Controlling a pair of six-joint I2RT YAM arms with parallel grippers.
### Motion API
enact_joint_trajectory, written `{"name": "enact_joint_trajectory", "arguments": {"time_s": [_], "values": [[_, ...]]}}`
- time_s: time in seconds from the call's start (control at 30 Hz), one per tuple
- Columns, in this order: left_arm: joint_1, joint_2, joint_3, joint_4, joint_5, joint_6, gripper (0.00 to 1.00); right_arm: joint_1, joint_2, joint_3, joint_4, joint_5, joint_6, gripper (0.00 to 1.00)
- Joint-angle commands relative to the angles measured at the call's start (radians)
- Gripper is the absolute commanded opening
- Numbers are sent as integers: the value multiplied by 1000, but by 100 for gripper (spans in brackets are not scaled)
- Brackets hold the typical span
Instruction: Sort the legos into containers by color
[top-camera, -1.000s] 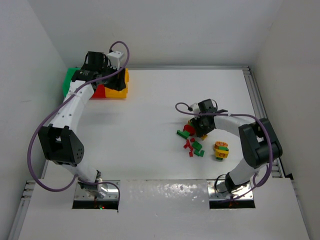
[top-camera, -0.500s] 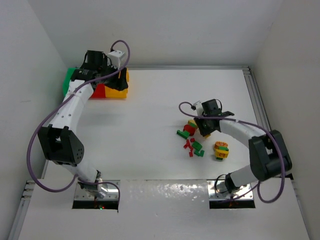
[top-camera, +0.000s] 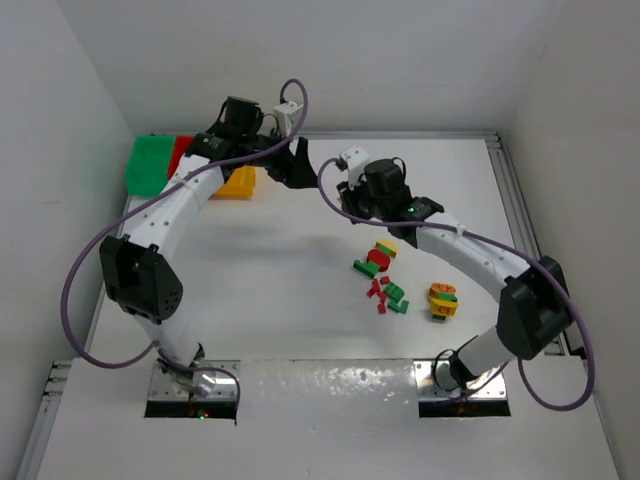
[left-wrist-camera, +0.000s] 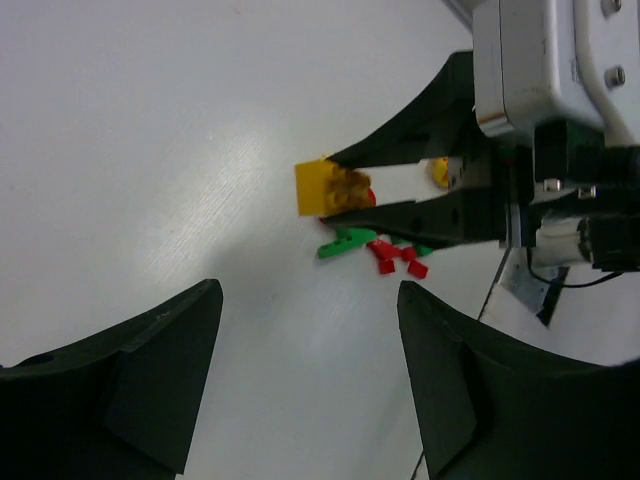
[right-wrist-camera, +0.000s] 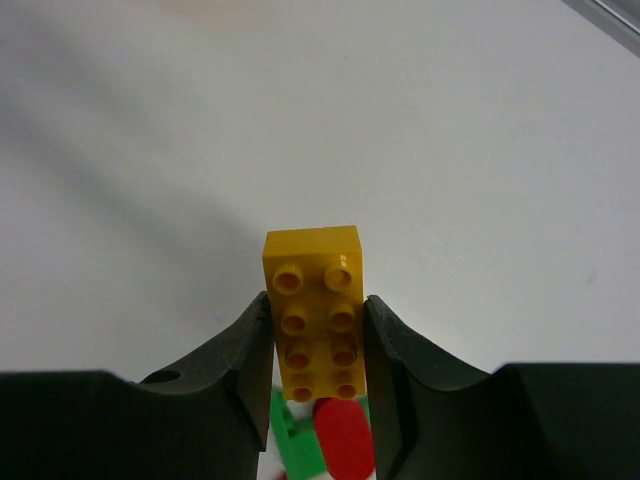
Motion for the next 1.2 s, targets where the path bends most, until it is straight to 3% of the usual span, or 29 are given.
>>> {"name": "enact_joint_trajectory", "arguments": {"time_s": [0.0,0.1,0.43,0.63,0.7,0.73,0.77,0.97,1.0,1.03,1.07,1.1,1.17], "values": [[7,16,6,132,83,-172,69,30,41,47,164,-25,119,0],[-15,41,-17,155,20,-199,69,69,60,49,254,-22,158,0],[-51,99,-69,167,-75,-210,62,108,95,81,296,-32,184,0],[-53,101,-89,138,-106,-186,50,106,92,79,303,-24,179,0],[-53,101,-106,149,-99,-199,31,106,95,82,313,-29,182,0],[-53,101,-108,153,-99,-205,10,108,97,82,314,-30,184,0],[-53,102,-103,159,-96,-210,1,108,98,84,313,-32,184,0],[-51,112,-56,134,-119,-201,0,108,104,87,293,-16,182,2],[-51,113,-51,129,-135,-190,0,106,104,87,285,-10,184,13],[-50,115,-48,124,-150,-184,0,106,107,84,276,-3,189,47],[-48,118,-43,117,-183,-178,0,106,106,76,273,25,193,62],[-41,119,-40,114,-201,-167,0,106,104,75,261,42,196,84],[-18,128,-28,106,-227,-158,0,108,106,72,241,76,186,99]]}}
